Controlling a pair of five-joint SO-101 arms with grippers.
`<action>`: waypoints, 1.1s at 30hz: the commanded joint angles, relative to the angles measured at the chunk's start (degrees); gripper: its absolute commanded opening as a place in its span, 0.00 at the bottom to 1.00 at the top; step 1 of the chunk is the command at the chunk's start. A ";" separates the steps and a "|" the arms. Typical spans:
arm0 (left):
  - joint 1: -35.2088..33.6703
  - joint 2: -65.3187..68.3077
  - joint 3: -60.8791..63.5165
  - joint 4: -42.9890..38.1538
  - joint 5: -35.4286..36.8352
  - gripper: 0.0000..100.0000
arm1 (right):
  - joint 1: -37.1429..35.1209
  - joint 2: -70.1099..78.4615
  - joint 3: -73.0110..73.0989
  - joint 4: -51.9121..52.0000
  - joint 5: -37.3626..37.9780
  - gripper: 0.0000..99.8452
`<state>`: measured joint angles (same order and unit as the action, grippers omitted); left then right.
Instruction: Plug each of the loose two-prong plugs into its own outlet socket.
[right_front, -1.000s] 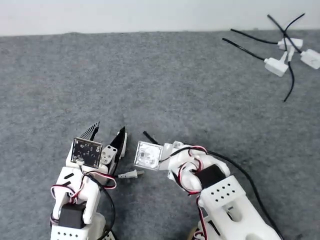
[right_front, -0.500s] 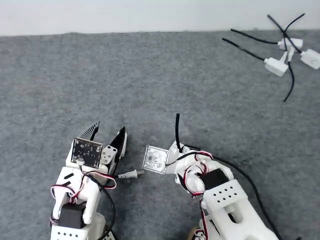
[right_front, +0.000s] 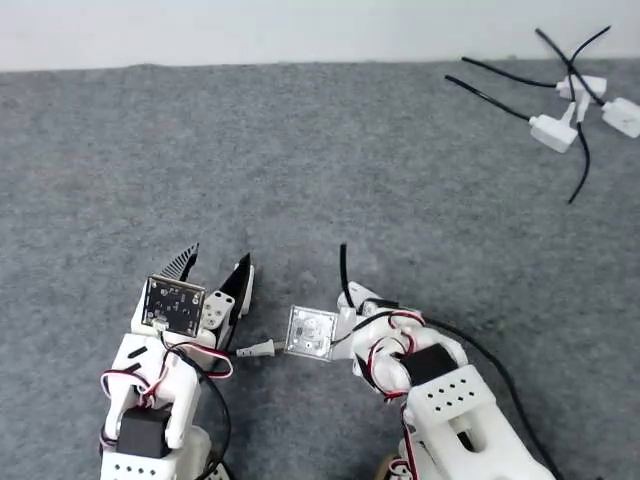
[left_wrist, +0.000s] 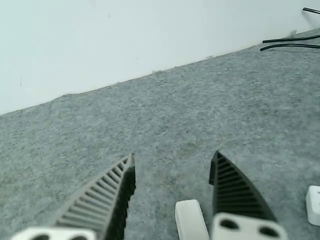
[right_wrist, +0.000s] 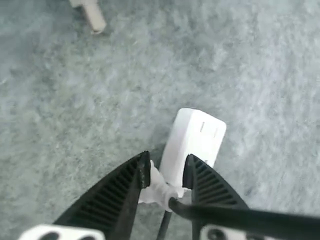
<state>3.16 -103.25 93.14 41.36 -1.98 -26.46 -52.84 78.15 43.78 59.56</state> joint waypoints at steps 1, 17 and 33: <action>0.44 -0.88 -0.84 -1.67 -0.53 0.24 | 0.92 0.40 0.97 -0.48 0.97 0.11; 0.44 -0.88 -0.84 -1.58 -0.53 0.24 | 2.33 0.40 1.41 -0.57 2.73 0.01; 0.53 -0.88 -0.66 -1.58 -0.53 0.24 | -0.13 -0.04 -14.68 11.12 -2.11 0.01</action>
<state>3.16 -103.25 93.14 41.36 -1.98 -25.32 -51.87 71.12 50.81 59.12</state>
